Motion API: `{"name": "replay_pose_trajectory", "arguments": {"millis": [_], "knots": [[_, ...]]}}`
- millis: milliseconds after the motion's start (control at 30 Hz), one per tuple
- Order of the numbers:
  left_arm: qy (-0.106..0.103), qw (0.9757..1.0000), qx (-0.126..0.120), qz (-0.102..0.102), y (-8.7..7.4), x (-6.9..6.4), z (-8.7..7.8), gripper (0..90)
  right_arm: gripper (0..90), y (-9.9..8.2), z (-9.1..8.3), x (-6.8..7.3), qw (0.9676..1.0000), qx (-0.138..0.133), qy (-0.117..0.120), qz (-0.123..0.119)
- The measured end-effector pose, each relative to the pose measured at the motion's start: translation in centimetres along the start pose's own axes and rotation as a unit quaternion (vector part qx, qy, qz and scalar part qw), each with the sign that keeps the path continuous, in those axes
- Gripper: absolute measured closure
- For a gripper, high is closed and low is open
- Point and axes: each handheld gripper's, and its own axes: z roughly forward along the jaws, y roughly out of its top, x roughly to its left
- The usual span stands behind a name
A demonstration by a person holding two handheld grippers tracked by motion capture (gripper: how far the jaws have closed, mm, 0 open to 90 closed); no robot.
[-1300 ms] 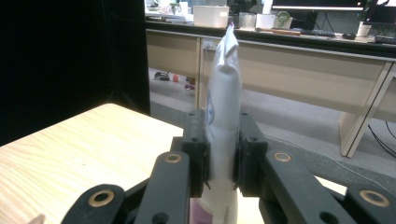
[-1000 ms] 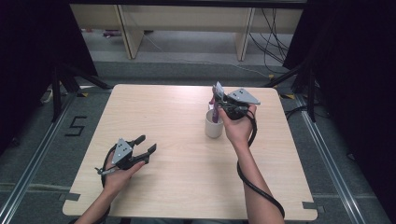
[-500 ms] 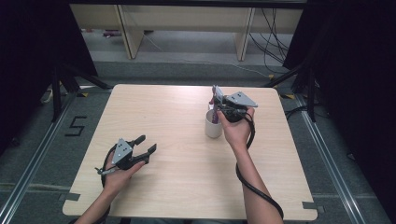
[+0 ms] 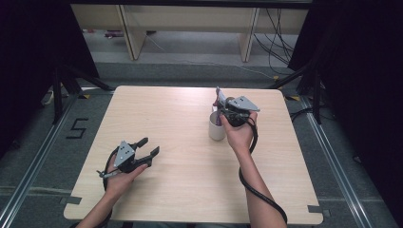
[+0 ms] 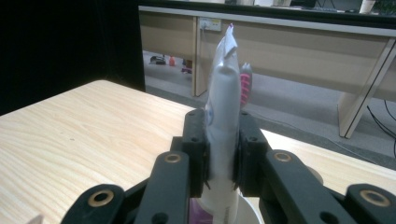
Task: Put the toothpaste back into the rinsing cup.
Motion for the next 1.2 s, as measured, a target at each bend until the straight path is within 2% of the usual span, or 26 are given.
{"name": "replay_pose_trajectory", "arguments": {"millis": [33, 67, 100, 200, 233, 267, 367, 400, 467, 600, 667, 733, 767, 867, 967, 1033, 1100, 1133, 1200], "knots": [[0.000, 1.0000, 0.000, 0.000, 0.0, 0.0, 0.0, 38.2, 77.7, -0.1, 0.1, -0.1, 1.0000, -0.003, -0.001, -0.008], [0.000, 1.0000, 0.000, 0.000, 0.0, 0.0, 0.0, 38.2, 77.7, -0.2, 0.1, 0.1, 1.0000, 0.002, 0.002, 0.005], [0.000, 1.0000, 0.000, 0.000, 0.0, 0.0, 0.0, 38.2, 77.7, -0.3, 0.2, 0.0, 1.0000, 0.001, -0.003, -0.002], [0.000, 1.0000, 0.001, 0.000, 0.0, 0.0, 0.0, 38.2, 77.6, -0.5, 0.2, 0.2, 1.0000, 0.007, 0.003, 0.005], [-0.001, 1.0000, 0.001, 0.000, 0.0, 0.0, 0.0, 38.2, 77.6, -0.5, 0.3, 0.1, 1.0000, 0.003, -0.001, -0.005], [-0.001, 1.0000, 0.001, 0.000, 0.0, 0.0, 0.0, 38.2, 77.7, -0.6, 0.3, 0.2, 1.0000, 0.006, 0.001, 0.000], [-0.001, 1.0000, 0.001, 0.000, 0.0, 0.0, 0.0, 38.2, 77.6, -0.7, 0.4, 0.0, 0.9999, 0.006, 0.001, -0.010], [-0.001, 1.0000, 0.001, -0.001, 0.0, 0.0, 0.0, 38.2, 77.6, -0.8, 0.4, 0.2, 1.0000, 0.005, -0.005, 0.002], [-0.001, 1.0000, 0.001, 0.000, 0.0, 0.0, 0.0, 38.2, 77.6, -0.9, 0.4, 0.2, 1.0000, 0.006, 0.002, 0.003], [-0.001, 1.0000, 0.001, 0.000, 0.0, 0.0, 0.0, 38.2, 77.6, -1.0, 0.5, 0.1, 1.0000, 0.004, 0.001, -0.007], [-0.001, 1.0000, 0.001, 0.000, 0.0, 0.0, 0.0, 38.2, 77.6, -1.0, 0.6, 0.3, 1.0000, 0.005, -0.001, -0.002], [-0.001, 1.0000, 0.001, -0.001, 0.0, 0.0, 0.0, 38.2, 77.6, -1.2, 0.7, 0.2, 0.9999, 0.002, 0.003, -0.012], [-0.002, 1.0000, 0.001, -0.001, 0.0, 0.0, 0.0, 38.2, 77.6, -1.2, 0.6, 0.2, 0.9999, 0.009, 0.003, -0.008], [-0.001, 1.0000, 0.001, -0.001, 0.0, -0.1, 0.0, 38.2, 77.6, -1.3, 0.7, 0.3, 0.9999, 0.008, 0.004, -0.004], [-0.002, 1.0000, 0.001, -0.002, 0.0, -0.1, 0.0, 38.2, 77.5, -1.3, 0.6, 0.2, 0.9998, 0.003, -0.002, -0.019], [-0.002, 1.0000, 0.001, -0.001, 0.0, -0.1, 0.1, 38.2, 77.5, -1.3, 0.6, 0.3, 0.9999, 0.008, 0.003, -0.006], [-0.002, 1.0000, 0.001, -0.001, 0.0, -0.1, 0.1, 38.2, 77.3, -1.3, 0.5, 0.3, 0.9999, 0.006, 0.003, -0.007], [-0.002, 1.0000, 0.001, -0.001, 0.0, -0.1, 0.1, 38.2, 77.2, -1.3, 0.5, 0.2, 0.9999, 0.002, -0.004, -0.017], [-0.002, 1.0000, 0.001, -0.002, 0.0, -0.1, 0.1, 38.2, 77.0, -1.2, 0.5, 0.2, 0.9999, 0.008, 0.000, -0.012]]}}
